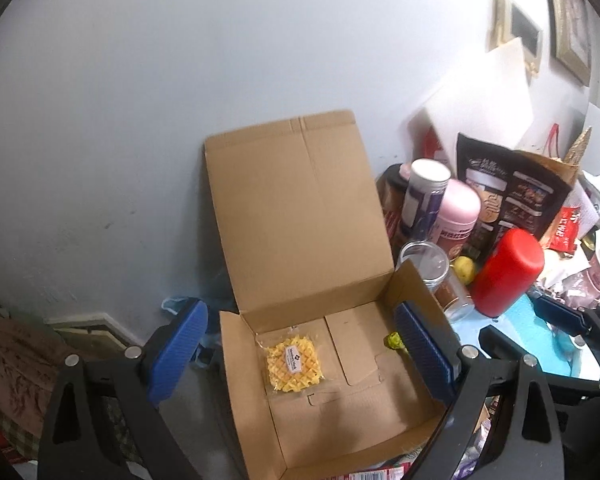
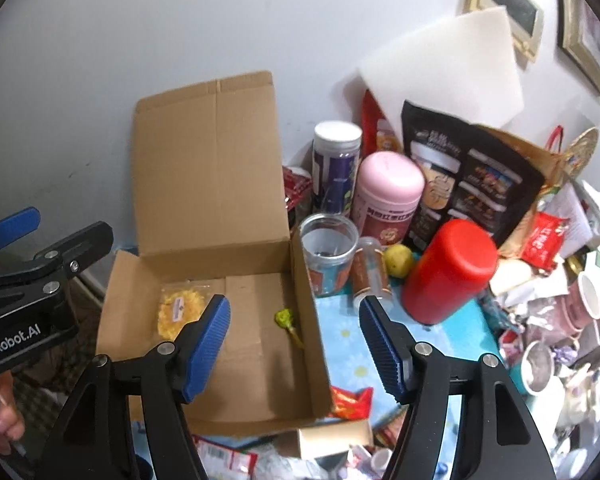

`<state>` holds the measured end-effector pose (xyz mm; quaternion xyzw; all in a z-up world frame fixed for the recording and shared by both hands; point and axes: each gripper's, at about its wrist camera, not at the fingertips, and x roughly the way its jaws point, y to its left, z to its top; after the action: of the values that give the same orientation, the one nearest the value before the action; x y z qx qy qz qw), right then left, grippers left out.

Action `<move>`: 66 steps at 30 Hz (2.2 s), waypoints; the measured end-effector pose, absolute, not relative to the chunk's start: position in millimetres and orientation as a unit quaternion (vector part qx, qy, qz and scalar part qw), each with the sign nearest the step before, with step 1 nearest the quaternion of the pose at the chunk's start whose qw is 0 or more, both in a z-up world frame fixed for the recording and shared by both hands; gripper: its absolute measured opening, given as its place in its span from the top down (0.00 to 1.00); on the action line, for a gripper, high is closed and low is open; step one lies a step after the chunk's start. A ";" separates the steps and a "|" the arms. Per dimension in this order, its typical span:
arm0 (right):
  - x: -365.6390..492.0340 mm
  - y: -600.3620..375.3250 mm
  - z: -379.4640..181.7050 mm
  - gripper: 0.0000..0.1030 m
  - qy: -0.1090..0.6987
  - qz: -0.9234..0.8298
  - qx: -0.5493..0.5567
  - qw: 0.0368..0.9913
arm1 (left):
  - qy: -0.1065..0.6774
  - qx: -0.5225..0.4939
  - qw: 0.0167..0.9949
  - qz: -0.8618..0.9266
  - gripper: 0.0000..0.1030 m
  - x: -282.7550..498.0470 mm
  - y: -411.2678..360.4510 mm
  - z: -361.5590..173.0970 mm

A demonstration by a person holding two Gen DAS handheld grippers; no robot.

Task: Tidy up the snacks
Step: 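Withdraw both tools from the box back over the table, then reach the left tool to the red-and-white snack strip packet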

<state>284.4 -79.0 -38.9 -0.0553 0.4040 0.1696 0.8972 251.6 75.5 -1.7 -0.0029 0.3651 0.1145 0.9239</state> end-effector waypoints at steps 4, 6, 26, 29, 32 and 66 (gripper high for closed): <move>259.4 -89.9 -20.9 0.33 0.389 0.170 -0.053 0.904 | 0.354 -0.008 0.929 0.107 0.06 233.1 69.9 12.7; 247.1 -95.3 -12.9 0.32 0.381 0.167 -0.053 0.908 | 0.349 -0.013 0.932 0.101 0.06 223.3 66.6 20.5; 140.6 -128.3 8.7 0.30 0.358 0.166 -0.039 0.918 | 0.338 0.017 0.940 0.050 0.06 126.5 34.2 36.0; 126.2 -128.9 -1.8 0.30 0.366 0.168 -0.038 0.914 | 0.347 0.019 0.937 0.043 0.06 113.0 32.2 27.8; 112.1 -129.8 -12.8 0.30 0.377 0.171 -0.038 0.910 | 0.354 0.017 0.934 0.038 0.06 99.0 30.0 19.2; 80.8 -164.9 -148.4 0.30 0.498 0.197 -0.028 0.844 | 0.473 0.006 0.881 -0.015 0.06 69.1 7.3 -116.1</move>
<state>80.8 -164.9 -148.4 -0.0283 0.4979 0.1974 0.8440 69.1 7.3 -116.1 0.0061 0.4728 -0.0155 0.8810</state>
